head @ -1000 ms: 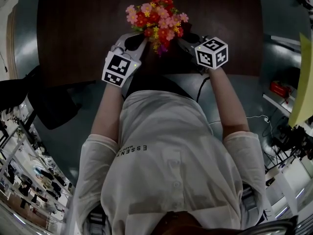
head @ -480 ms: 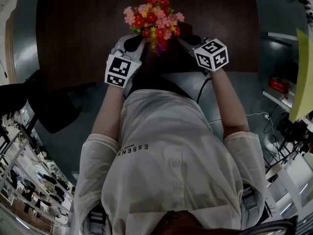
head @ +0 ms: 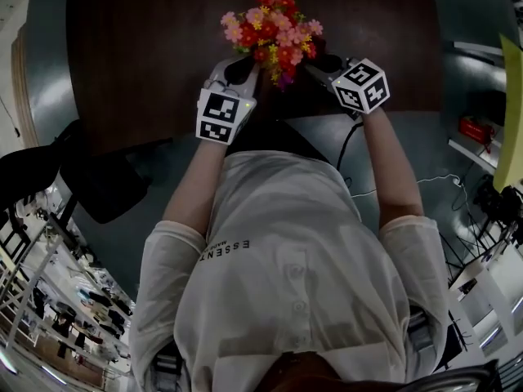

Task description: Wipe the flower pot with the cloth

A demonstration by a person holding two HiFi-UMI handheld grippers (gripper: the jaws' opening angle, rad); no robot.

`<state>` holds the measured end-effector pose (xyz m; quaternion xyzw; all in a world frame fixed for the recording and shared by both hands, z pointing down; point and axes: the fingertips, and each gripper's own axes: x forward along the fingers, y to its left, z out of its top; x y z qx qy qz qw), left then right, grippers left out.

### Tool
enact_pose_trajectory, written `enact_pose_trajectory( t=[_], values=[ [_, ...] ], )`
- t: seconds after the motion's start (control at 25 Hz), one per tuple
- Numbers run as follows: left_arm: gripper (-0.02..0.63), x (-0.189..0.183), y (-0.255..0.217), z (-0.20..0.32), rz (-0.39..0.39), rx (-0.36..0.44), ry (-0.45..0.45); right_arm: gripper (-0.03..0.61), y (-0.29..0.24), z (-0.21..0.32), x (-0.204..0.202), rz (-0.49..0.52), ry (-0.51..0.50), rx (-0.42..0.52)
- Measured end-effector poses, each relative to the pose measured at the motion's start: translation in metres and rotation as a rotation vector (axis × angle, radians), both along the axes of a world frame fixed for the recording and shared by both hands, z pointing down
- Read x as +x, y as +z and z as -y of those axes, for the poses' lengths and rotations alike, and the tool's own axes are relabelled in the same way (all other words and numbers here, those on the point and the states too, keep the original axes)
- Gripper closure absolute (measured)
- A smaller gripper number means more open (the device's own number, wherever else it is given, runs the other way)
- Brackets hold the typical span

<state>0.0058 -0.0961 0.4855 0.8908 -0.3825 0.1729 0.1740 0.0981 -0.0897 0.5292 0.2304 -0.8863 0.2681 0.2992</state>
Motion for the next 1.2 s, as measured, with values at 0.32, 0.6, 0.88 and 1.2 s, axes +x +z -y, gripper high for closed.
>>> enact_pose_trajectory(
  t=[0.32,0.6,0.88,1.2],
  values=[
    [0.603,0.002,-0.004,-0.002,-0.042,-0.05,-0.037,0.531,-0.008,0.003,0.026,-0.041,-0.033,-0.015],
    [0.603,-0.002,-0.003,-0.005,-0.007,-0.091,-0.221,0.531,-0.014,0.076,0.026,-0.002,-0.146,0.024],
    [0.603,-0.003,-0.006,-0.003,-0.094,-0.055,-0.453,0.531,-0.017,0.127,-0.025,0.055,-0.494,0.071],
    [0.603,-0.005,-0.011,0.01,-0.119,-0.011,-0.524,0.531,-0.008,0.124,-0.087,0.18,-0.776,-0.051]
  ],
)
